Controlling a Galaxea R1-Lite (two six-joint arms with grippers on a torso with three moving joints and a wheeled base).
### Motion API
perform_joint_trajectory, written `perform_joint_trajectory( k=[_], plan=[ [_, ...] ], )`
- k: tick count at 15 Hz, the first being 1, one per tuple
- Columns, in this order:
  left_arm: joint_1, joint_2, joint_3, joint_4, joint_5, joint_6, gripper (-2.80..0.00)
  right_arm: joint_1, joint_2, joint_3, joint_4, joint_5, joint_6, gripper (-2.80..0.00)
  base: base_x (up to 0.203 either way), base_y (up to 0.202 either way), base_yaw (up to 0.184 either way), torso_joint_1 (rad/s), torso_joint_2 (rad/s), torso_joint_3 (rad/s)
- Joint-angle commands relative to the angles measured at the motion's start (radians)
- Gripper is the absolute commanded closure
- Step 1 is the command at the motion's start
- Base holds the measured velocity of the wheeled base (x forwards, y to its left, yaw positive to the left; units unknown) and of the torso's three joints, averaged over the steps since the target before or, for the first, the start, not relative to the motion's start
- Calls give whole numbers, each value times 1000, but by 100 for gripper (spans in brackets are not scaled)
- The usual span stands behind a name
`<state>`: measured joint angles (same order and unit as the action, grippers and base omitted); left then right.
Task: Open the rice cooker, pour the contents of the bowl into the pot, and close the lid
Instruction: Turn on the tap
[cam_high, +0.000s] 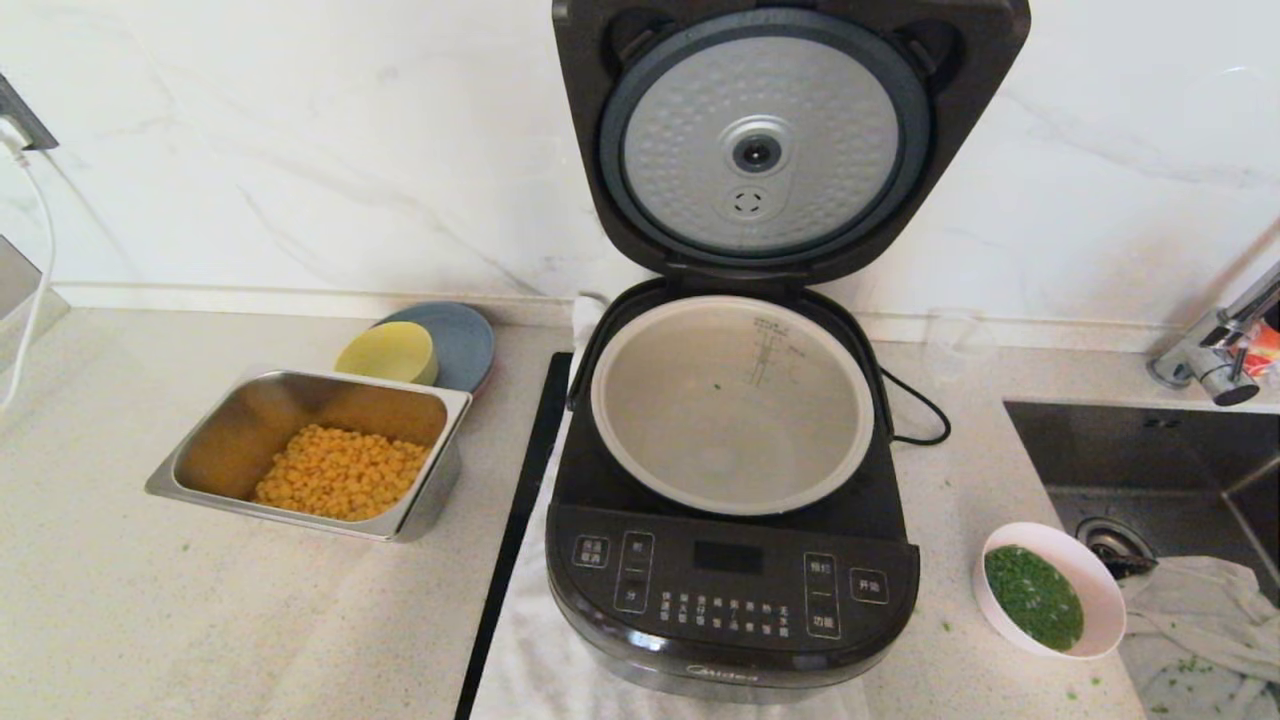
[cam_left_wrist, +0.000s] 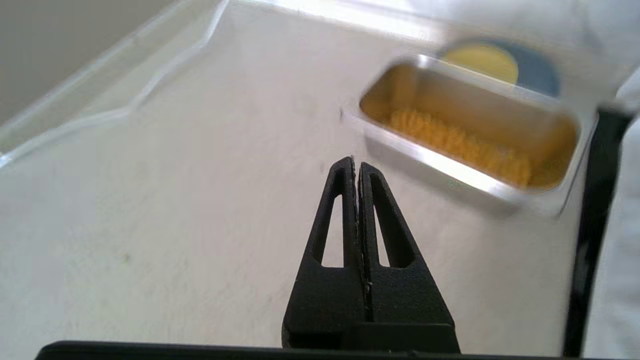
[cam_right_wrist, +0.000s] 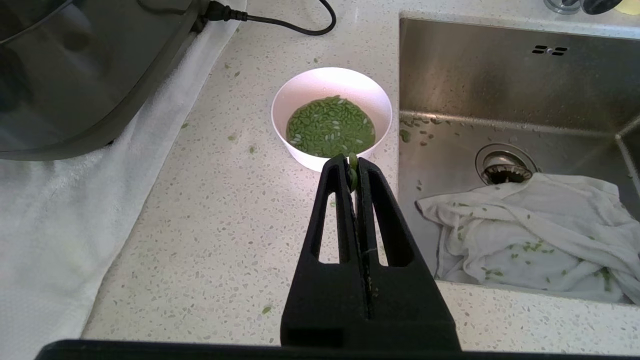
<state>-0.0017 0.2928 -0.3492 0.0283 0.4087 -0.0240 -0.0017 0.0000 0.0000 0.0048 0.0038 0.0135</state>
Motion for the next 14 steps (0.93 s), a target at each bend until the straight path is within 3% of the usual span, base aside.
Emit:
perform_joint_trajectory(
  k=[1,3,6,14],
  plan=[
    [13,-170,107,11,-80,7,0,0,2,0,0,1,0,0,0,0,0,0,0,0],
    [11,-280,205,44,-266,47,0,0,0,0,0,1,0,0,0,0,0,0,0,0],
    [8,-293,323,51,-434,89,0,0,2,0,0,1,0,0,0,0,0,0,0,0],
    [8,-291,329,33,-433,69,0,0,2,0,0,1,0,0,0,0,0,0,0,0]
  ],
)
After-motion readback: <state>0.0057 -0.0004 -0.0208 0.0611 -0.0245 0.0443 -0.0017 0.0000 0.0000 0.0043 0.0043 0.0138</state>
